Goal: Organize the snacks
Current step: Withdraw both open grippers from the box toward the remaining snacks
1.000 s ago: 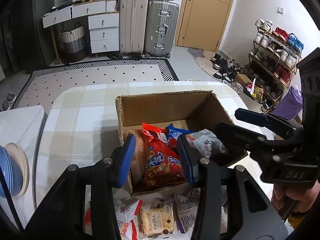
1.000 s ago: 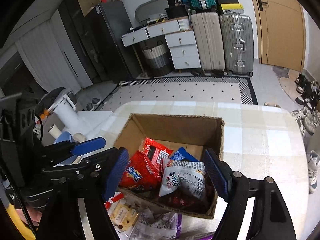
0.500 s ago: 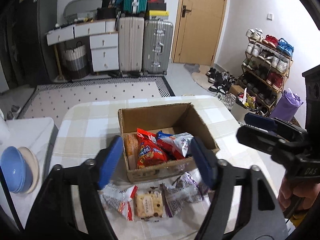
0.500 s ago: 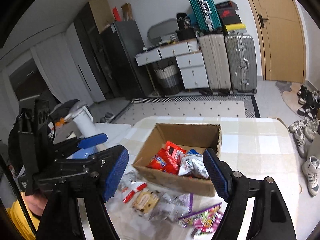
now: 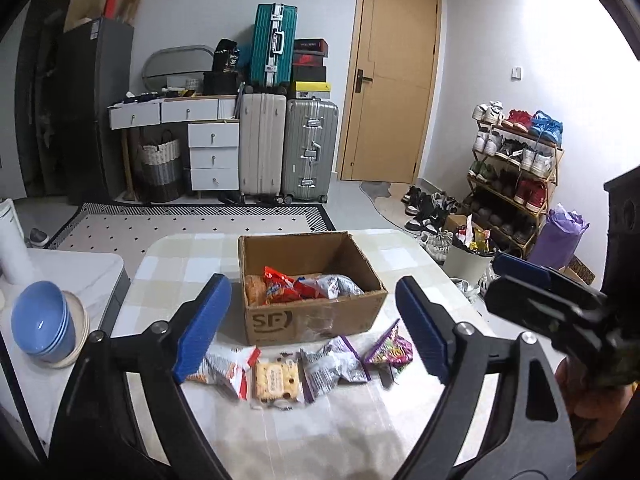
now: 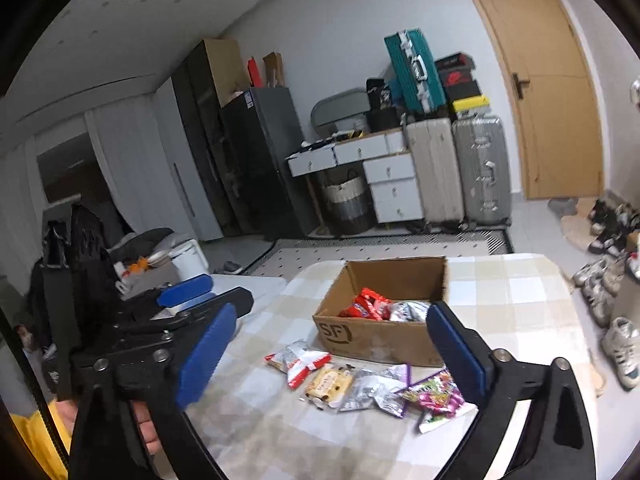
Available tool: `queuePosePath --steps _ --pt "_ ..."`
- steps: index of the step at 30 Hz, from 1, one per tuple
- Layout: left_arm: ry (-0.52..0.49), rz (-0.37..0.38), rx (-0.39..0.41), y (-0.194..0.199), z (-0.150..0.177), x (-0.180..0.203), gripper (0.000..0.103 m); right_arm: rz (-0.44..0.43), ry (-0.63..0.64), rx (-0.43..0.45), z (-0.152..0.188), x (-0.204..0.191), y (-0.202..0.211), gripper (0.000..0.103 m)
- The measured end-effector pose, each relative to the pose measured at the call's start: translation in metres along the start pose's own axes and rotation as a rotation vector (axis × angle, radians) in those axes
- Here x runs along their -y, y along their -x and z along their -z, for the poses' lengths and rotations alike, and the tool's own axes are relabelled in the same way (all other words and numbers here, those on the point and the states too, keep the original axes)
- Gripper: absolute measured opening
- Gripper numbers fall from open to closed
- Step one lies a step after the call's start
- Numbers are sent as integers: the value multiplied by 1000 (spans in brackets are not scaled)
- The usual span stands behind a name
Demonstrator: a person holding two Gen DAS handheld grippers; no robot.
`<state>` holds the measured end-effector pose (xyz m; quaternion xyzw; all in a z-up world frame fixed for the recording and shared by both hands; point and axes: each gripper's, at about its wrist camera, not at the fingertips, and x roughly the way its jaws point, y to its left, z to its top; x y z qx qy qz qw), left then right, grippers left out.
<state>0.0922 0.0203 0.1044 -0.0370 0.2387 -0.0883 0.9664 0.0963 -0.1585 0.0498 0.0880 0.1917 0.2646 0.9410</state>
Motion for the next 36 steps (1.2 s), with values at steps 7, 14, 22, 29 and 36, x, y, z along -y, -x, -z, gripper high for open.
queuePosePath --steps 7,14,22,29,36 --pt "24 -17 22 32 37 7 87 1 27 20 39 -15 16 102" --pt "84 -7 -20 28 70 -6 89 47 100 25 73 -24 20 102" --pt "101 -61 -47 31 112 -16 102 -3 19 41 102 -16 31 102" --pt "149 -87 -96 26 146 -37 102 -24 -19 -3 118 -10 27 102" --pt "155 -120 -162 6 168 -48 102 -31 -54 -44 131 -6 16 102"
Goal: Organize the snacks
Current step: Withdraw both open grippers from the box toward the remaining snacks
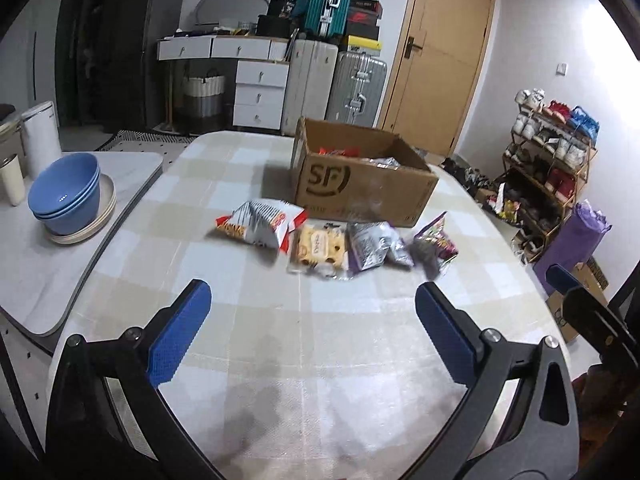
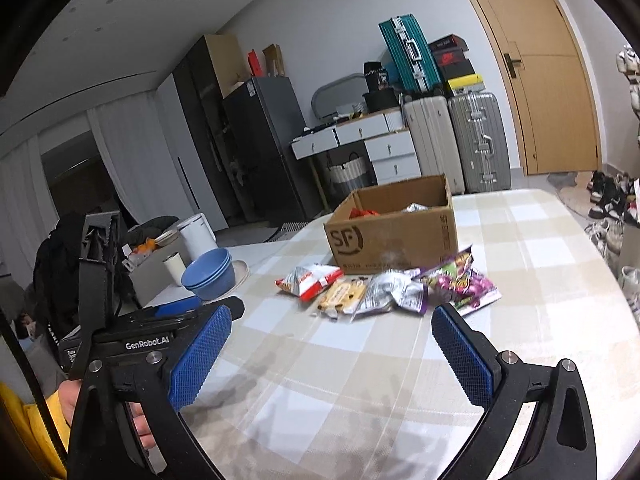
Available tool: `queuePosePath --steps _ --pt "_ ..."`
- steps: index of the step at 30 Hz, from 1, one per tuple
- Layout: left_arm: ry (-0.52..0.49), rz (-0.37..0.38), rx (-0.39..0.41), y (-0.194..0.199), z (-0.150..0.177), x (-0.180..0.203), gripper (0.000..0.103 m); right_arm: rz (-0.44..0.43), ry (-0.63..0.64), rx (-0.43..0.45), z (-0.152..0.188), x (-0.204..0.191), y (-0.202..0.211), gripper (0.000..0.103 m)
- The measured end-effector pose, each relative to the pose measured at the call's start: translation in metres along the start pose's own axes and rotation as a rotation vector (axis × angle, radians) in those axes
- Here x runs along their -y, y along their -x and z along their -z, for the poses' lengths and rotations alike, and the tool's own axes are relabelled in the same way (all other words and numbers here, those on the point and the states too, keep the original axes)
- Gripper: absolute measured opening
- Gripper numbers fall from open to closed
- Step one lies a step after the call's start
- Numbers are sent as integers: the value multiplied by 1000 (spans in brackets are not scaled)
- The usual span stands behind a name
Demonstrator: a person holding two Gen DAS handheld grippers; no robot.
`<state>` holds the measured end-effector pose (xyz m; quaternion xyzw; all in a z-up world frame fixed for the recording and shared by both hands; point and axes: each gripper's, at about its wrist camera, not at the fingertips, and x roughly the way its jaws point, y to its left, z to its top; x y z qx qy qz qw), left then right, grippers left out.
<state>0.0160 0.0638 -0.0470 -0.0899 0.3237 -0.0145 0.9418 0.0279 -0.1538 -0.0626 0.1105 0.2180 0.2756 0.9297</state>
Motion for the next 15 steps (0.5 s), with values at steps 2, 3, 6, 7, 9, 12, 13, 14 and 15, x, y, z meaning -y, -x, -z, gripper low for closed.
queuePosePath --steps 2,3,6,7,9,12,13,14,15 --pt "6 -7 -15 -8 1 -3 102 0 0 -8 4 1 -3 102" --pt "11 -7 -21 -10 0 -3 102 -3 -2 -11 5 3 -4 102" --pt "25 -27 -42 -24 1 -9 102 -5 -13 -21 10 7 -10 102" --pt "30 -33 -50 -28 1 -11 102 -7 -19 -25 11 9 -11 102" --pt "48 -45 -61 -38 2 -18 102 -14 -33 -34 15 14 -17 102" --pt "71 -58 -88 -53 3 -28 102 -18 -49 -47 19 21 -26 102" --pt "76 -60 -95 -56 3 -31 102 -19 -53 -51 19 22 -28 102" --pt "79 -60 -101 -61 5 -33 102 -19 -57 -55 20 25 -32 102" --pt "80 -62 -108 -66 5 -35 102 -17 -59 -60 21 26 -33 102"
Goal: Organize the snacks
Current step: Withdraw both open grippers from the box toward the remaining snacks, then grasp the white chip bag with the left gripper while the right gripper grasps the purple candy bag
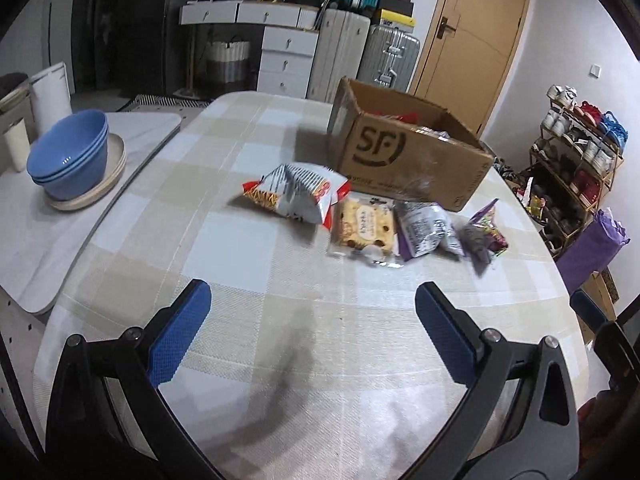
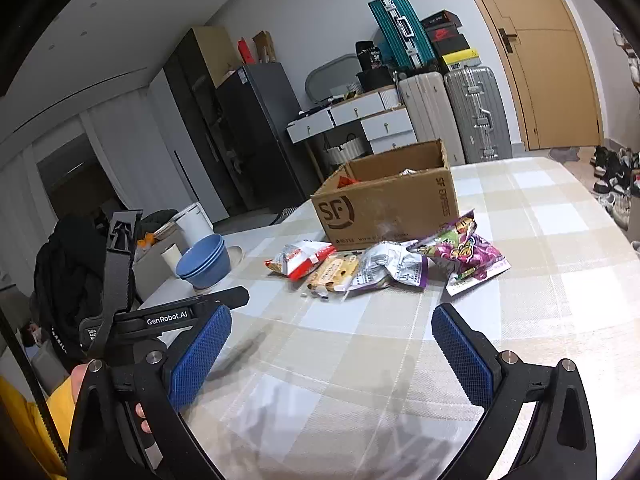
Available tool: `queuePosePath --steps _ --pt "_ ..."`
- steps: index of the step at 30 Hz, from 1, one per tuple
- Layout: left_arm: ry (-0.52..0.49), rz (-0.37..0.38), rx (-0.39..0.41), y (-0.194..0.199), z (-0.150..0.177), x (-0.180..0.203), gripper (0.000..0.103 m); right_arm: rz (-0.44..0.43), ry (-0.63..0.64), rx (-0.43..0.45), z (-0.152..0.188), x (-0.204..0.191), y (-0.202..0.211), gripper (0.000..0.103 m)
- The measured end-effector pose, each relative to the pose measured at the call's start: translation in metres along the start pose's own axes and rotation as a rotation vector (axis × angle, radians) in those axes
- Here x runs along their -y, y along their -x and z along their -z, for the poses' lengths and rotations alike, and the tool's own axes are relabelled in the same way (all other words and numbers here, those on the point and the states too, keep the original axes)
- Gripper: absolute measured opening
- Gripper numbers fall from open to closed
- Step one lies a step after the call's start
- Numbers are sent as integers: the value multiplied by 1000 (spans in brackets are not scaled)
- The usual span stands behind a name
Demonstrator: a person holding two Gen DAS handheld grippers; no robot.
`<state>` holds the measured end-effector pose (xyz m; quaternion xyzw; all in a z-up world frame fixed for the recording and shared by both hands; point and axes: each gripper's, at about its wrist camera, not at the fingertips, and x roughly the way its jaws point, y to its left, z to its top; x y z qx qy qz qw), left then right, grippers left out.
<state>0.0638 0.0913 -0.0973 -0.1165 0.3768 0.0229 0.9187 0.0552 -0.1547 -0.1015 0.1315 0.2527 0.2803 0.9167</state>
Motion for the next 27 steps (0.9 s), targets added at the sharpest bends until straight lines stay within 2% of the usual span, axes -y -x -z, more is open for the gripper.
queuePosePath --steps 7,14,17,23,25,27 --pt "9 -27 -26 -30 -11 -11 102 -2 -41 -37 4 17 -19 102" --pt "-14 -56 -28 -63 -51 -26 102 -37 -73 -55 6 28 -32 102" --pt "-11 -19 -45 -82 -71 -32 102 -39 -86 -75 8 31 -39 102" --pt "-84 20 -146 -133 -99 -24 101 -66 -130 -87 9 39 -43 102" --pt "-100 -7 -177 -151 -102 -24 101 -68 -141 -95 9 40 -44 102" --pt "-90 -3 -202 -165 -103 -27 98 -73 -148 -102 10 41 -46 102"
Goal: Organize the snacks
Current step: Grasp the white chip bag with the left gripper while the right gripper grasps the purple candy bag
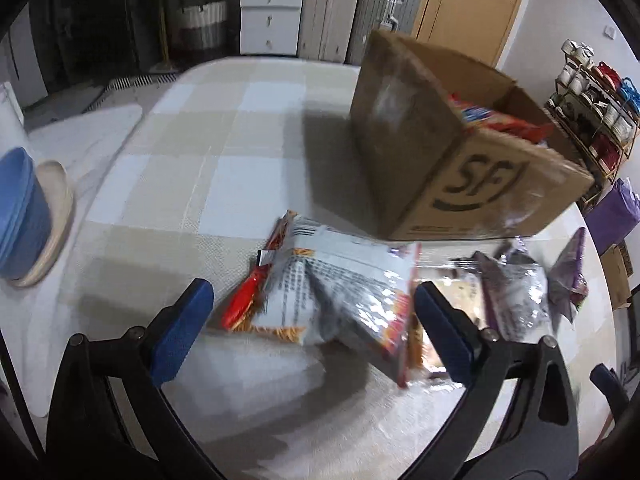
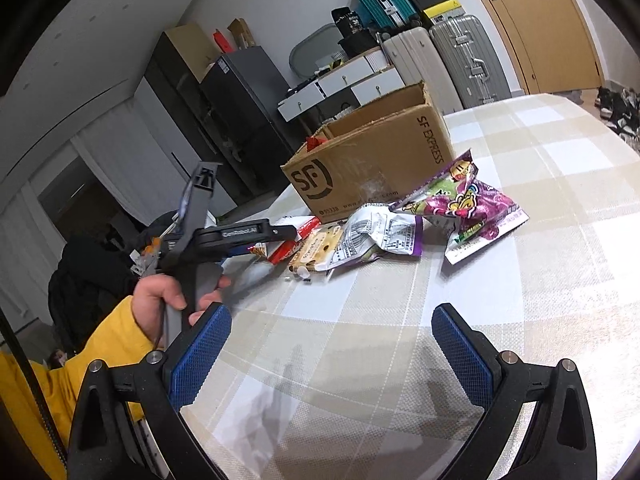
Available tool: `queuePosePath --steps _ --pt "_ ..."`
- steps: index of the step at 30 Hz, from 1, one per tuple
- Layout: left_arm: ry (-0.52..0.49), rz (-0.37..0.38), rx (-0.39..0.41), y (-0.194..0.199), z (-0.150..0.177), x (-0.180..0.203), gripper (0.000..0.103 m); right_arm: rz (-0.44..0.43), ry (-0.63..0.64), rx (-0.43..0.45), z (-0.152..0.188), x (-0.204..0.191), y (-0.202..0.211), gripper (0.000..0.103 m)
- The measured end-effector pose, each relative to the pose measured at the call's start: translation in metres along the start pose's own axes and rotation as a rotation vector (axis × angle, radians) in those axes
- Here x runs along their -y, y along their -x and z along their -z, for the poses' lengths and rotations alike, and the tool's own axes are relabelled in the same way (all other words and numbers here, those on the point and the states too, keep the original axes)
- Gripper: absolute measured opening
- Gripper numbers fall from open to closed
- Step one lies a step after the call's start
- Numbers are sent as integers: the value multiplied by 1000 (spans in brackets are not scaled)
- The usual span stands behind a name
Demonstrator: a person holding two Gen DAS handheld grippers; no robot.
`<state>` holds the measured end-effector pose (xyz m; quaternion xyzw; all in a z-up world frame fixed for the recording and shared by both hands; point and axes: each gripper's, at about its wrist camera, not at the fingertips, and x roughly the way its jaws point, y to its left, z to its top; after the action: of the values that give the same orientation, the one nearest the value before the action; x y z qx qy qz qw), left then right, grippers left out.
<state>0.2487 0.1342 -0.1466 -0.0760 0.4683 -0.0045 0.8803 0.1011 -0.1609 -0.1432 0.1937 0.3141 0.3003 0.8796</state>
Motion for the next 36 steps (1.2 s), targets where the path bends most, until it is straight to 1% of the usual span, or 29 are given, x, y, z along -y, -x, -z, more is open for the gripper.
queuePosePath --steps 2,3,4,5,10,12,16,20,22,23,24,25,27,28,30,31,33,36 --pt "15 40 -16 -9 -2 -5 92 1 -9 -10 0 2 -2 102" --pt "19 52 -15 -10 -1 -6 86 1 -13 -15 0 2 -3 102" --pt "16 48 -7 -10 -1 -6 80 1 -18 -20 0 3 -4 102" --pt "10 45 0 -9 -1 -5 76 2 -24 -26 0 4 -5 102" --pt "16 67 25 -8 0 -7 70 18 -29 -35 -1 5 -7 102" --pt "16 74 45 -4 3 -6 69 33 -24 -35 -3 5 -9 102" --pt "14 80 75 1 14 -7 69 43 -36 -44 -3 9 -12 102" --pt "17 90 92 4 18 -10 69 67 -41 -45 -4 11 -13 102" --pt "25 90 96 8 24 -11 68 118 -5 -42 -9 9 -13 102" --pt "29 93 96 9 26 -12 68 167 30 -24 -18 8 -11 102" --pt "35 99 92 11 28 -13 68 196 46 -11 -24 9 -11 102" --pt "40 104 91 13 30 -14 68 240 66 -5 -36 13 -13 102" --pt "49 120 86 18 35 -17 68 295 92 -4 -51 22 -20 102" --pt "53 126 82 20 38 -17 68 321 108 -13 -58 28 -25 102" --pt "63 139 78 26 44 -18 68 369 124 -75 -72 43 -45 102" --pt "72 147 78 30 48 -20 68 379 116 -98 -77 49 -52 102" --pt "82 156 81 37 56 -22 68 354 94 -122 -86 61 -65 102" --pt "88 180 86 50 70 -25 68 345 88 -160 -95 69 -82 101"
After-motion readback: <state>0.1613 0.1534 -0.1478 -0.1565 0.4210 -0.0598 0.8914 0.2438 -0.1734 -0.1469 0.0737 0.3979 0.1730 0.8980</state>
